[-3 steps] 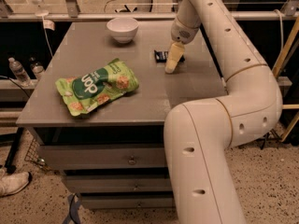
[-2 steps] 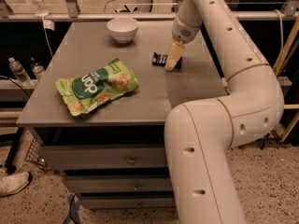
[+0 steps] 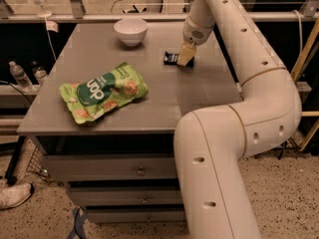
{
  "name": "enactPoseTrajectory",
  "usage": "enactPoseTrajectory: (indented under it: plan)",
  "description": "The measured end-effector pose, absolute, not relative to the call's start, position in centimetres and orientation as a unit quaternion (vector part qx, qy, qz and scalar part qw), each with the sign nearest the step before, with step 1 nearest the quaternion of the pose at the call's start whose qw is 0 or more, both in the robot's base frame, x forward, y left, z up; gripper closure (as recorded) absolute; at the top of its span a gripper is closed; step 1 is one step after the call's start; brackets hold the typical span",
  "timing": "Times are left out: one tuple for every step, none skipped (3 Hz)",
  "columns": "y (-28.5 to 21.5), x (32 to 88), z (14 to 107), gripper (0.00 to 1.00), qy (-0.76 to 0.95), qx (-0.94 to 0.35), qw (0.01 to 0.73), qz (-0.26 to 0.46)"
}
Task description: Pick rxbar blueberry
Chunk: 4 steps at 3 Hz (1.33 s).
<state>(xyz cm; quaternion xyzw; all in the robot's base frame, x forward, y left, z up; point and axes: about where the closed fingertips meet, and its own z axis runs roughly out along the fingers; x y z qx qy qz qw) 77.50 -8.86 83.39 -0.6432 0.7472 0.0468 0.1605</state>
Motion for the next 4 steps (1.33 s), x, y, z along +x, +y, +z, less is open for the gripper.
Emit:
enactPoseTrajectory:
  plan:
    - [-10.5,77.2,86.1,1.00,0.744,-0.639,0.191,0.040]
    - [-12.5,76.4,89.7,1.00,0.739,-0.635,0.225,0.029]
    - [-15.4,74.6,94.1,1.00,0.736,-0.626,0.256,0.012]
    - [-15.4,74.6,94.1,1.00,0.736,-0.626,0.256,0.012]
